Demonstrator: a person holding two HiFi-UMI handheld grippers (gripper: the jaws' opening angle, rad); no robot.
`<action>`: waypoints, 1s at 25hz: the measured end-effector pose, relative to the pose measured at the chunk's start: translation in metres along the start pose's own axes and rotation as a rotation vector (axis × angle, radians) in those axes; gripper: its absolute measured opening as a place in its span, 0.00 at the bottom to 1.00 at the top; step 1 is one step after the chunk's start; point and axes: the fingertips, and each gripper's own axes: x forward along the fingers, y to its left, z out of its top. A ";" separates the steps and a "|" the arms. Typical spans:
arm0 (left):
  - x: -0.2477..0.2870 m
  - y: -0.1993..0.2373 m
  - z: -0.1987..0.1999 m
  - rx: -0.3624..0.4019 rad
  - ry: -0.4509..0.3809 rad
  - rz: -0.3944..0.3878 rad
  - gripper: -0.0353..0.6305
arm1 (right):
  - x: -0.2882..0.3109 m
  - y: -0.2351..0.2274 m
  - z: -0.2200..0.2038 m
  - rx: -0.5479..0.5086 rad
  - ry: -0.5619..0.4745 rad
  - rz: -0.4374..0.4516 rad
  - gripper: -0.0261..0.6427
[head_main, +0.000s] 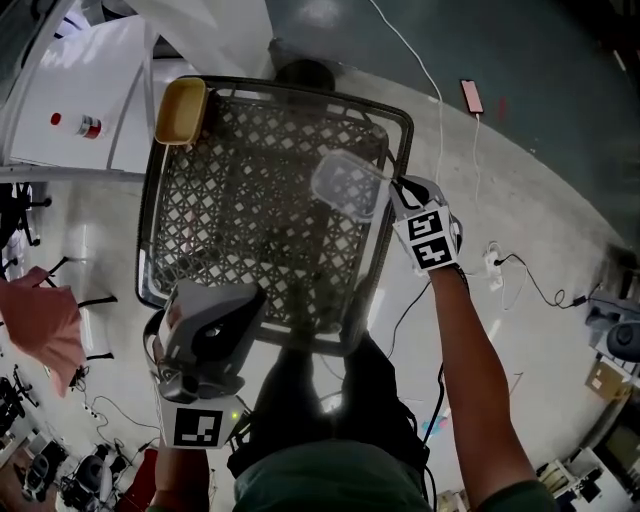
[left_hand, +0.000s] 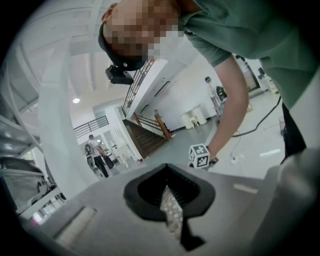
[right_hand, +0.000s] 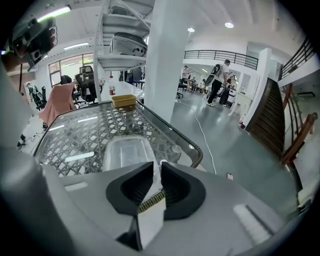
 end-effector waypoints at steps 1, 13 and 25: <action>0.001 -0.001 -0.003 -0.004 0.003 0.000 0.06 | 0.004 0.000 -0.003 0.005 0.008 0.004 0.13; 0.011 -0.013 -0.024 -0.035 0.026 -0.009 0.06 | 0.039 -0.002 -0.031 0.060 0.058 0.037 0.18; 0.015 -0.022 -0.033 -0.051 0.037 -0.014 0.06 | 0.055 -0.003 -0.042 0.098 0.066 0.047 0.20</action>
